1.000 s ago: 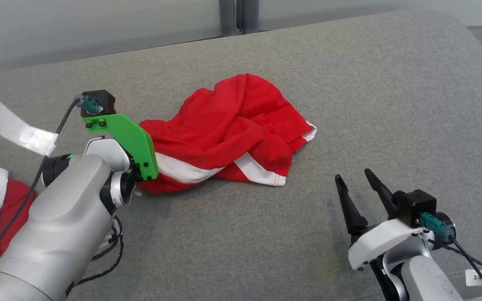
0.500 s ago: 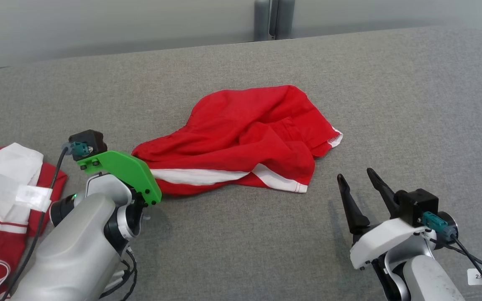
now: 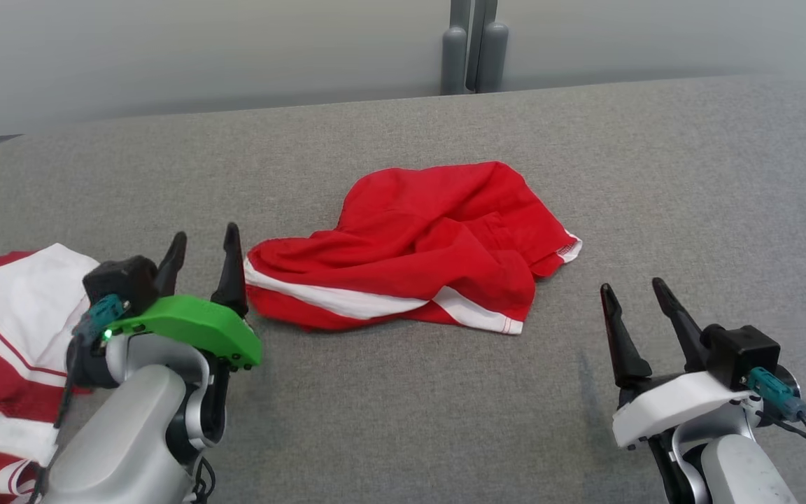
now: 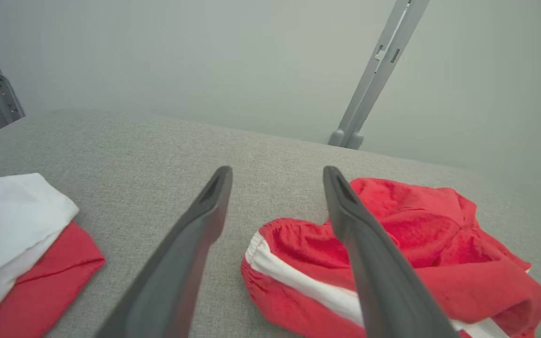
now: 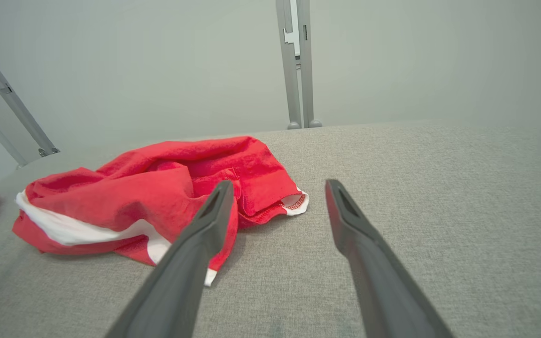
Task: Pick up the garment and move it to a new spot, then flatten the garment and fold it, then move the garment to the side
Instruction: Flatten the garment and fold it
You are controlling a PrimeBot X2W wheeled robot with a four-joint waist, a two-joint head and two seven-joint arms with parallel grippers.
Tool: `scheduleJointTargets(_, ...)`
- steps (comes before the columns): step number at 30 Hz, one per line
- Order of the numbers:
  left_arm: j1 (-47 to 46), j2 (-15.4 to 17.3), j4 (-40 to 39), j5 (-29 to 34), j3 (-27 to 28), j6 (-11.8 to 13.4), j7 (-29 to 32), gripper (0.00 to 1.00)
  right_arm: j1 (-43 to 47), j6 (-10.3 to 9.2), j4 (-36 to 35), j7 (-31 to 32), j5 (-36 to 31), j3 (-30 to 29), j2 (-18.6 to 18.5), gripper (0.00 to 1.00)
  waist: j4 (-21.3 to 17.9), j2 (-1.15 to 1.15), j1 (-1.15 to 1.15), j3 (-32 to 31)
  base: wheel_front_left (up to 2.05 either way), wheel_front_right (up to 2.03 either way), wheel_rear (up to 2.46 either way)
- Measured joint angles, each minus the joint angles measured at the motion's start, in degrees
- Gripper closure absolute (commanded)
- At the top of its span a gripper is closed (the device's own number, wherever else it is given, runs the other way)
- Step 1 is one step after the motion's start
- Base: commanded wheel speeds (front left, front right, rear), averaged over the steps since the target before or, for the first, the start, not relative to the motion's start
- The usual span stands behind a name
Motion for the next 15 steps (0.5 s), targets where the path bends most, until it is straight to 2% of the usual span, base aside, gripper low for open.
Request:
scheduleJointTargets(4, 6.23, -1.79, -8.32, 9.38, 11.25, -1.57, -0.40, 0.00, 0.53, 0.00, -0.54, -1.15, 0.56, -0.69, -0.05, 0.00, 0.58, 0.00, 0.00, -0.64, 0.00, 0.00, 0.00)
scheduleJointTargets(7, 13.40, -4.56, -13.43, 15.79, 17.96, -3.00, -0.40, 0.00, 0.81, 0.00, -0.40, -1.23, 0.16, -1.18, -0.02, 0.00, 0.94, 0.00, 0.00, -1.21, 0.00, 0.00, 0.00)
scheduleJointTargets(12, 22.47, -7.86, -16.62, 23.85, 23.48, -5.56, -0.40, 0.00, 1.31, 0.00, 0.26, -1.31, -0.68, -1.21, -0.01, 0.00, 1.27, 0.00, 0.00, -2.81, 0.00, 0.00, 0.00)
scheduleJointTargets(15, 26.03, -8.62, -17.95, 28.91, 25.06, -6.67, -0.40, 0.00, 1.88, 0.00, 0.52, -1.89, -1.89, -0.69, -0.07, 0.00, 1.53, 0.00, 0.00, -3.91, 0.00, 0.00, 0.00)
